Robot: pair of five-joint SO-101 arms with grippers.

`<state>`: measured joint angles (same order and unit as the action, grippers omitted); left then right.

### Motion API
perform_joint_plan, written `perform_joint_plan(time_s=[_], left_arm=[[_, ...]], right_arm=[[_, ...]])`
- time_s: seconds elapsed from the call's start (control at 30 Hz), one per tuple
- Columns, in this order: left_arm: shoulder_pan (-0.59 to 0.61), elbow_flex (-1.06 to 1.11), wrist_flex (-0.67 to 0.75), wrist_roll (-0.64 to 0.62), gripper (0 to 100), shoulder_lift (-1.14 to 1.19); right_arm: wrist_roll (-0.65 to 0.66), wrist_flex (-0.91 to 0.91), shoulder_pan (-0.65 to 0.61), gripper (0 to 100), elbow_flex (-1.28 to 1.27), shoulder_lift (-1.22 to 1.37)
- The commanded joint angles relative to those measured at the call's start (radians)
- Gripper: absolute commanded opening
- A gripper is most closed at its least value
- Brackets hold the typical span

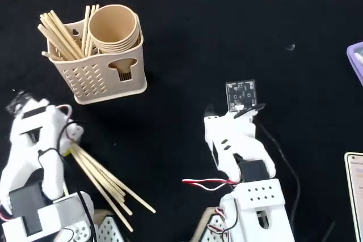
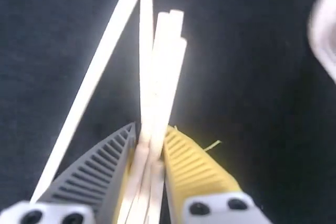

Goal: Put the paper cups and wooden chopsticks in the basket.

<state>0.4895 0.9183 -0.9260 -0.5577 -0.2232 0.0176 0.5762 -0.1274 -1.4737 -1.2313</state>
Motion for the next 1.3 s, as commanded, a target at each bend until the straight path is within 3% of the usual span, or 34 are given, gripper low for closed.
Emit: perform_joint_plan(time_s=[0.0,0.2,0.43,0.57,0.67,0.8,1.1,1.27], left_arm=[[0.171,-0.067,-0.003,-0.011,5,0.020],[0.320,-0.171,0.000,-0.003,5,0.021],[0.371,-0.229,-0.012,-0.003,10,0.021],[0.363,-0.263,-0.147,-0.003,20,0.020],[0.364,-0.294,-0.244,0.029,20,0.021],[0.377,-0.285,-0.255,0.092,20,0.031],[0.441,-0.101,0.103,0.095,20,0.032],[0.440,-0.068,0.167,0.091,20,0.032]], right_arm=[[0.008,-0.025,-0.008,18.4,0.007,-0.021],[0.008,-0.026,-0.009,18.4,0.005,-0.021],[0.008,-0.025,-0.011,18.4,0.004,-0.021],[0.008,-0.025,-0.011,18.4,0.004,-0.021],[0.008,-0.025,-0.011,18.4,0.004,-0.021],[0.008,-0.025,-0.011,18.4,0.004,-0.021],[0.008,-0.025,-0.011,18.4,0.004,-0.021],[0.008,-0.025,-0.011,18.4,0.004,-0.021]])
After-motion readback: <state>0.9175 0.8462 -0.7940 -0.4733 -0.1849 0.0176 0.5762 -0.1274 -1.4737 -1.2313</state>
